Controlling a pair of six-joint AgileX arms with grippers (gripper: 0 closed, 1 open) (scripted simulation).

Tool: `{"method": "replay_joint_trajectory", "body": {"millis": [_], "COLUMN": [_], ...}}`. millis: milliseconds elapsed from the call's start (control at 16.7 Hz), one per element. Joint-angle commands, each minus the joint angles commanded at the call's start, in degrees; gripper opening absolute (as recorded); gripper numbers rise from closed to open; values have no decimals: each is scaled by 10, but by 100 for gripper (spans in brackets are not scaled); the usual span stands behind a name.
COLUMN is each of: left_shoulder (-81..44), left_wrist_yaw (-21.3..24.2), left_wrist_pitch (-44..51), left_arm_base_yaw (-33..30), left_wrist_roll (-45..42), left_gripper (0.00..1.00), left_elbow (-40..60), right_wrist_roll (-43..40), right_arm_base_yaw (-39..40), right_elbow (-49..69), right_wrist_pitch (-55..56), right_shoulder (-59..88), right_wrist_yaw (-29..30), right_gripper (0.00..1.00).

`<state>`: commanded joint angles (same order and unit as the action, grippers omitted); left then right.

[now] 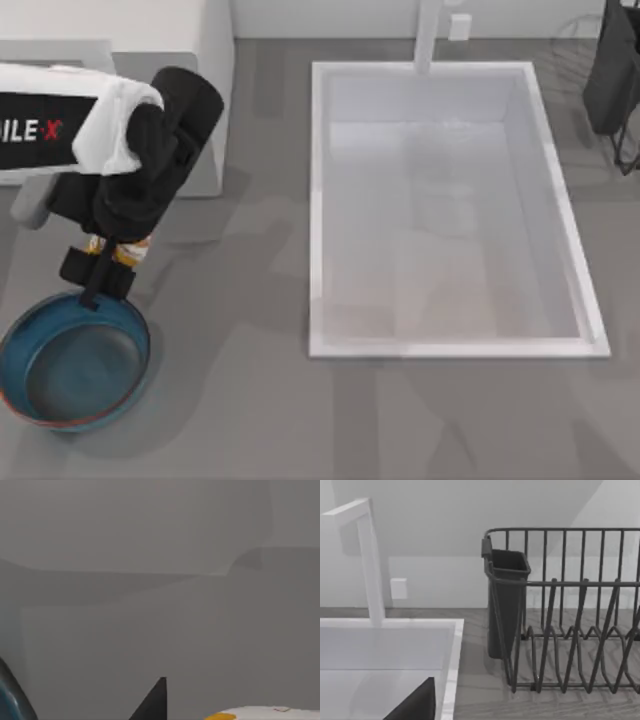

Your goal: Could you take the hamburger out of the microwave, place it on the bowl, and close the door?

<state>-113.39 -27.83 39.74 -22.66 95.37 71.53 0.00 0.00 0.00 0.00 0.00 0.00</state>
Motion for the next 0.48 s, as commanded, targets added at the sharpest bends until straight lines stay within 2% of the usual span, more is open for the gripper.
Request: {"method": "replay_joint_trajectory", "body": {"millis": [300,480], "left_shoulder": [-89,-147], "left_wrist_yaw": [-99,-145], "left_wrist_pitch": [270,400], "left_arm_base_yaw": [-93,-140], "left_wrist_roll": [294,439], "left_gripper": [0,0], "left_elbow": [57,76], "right_wrist_roll": [0,0], "right_arm_base_yaw": [0,0], "right_elbow": [0,0], "right_wrist_pitch": [0,0], "right_shoulder": [0,0], "right_wrist_yaw": [0,0], "right_gripper": [100,100]}}
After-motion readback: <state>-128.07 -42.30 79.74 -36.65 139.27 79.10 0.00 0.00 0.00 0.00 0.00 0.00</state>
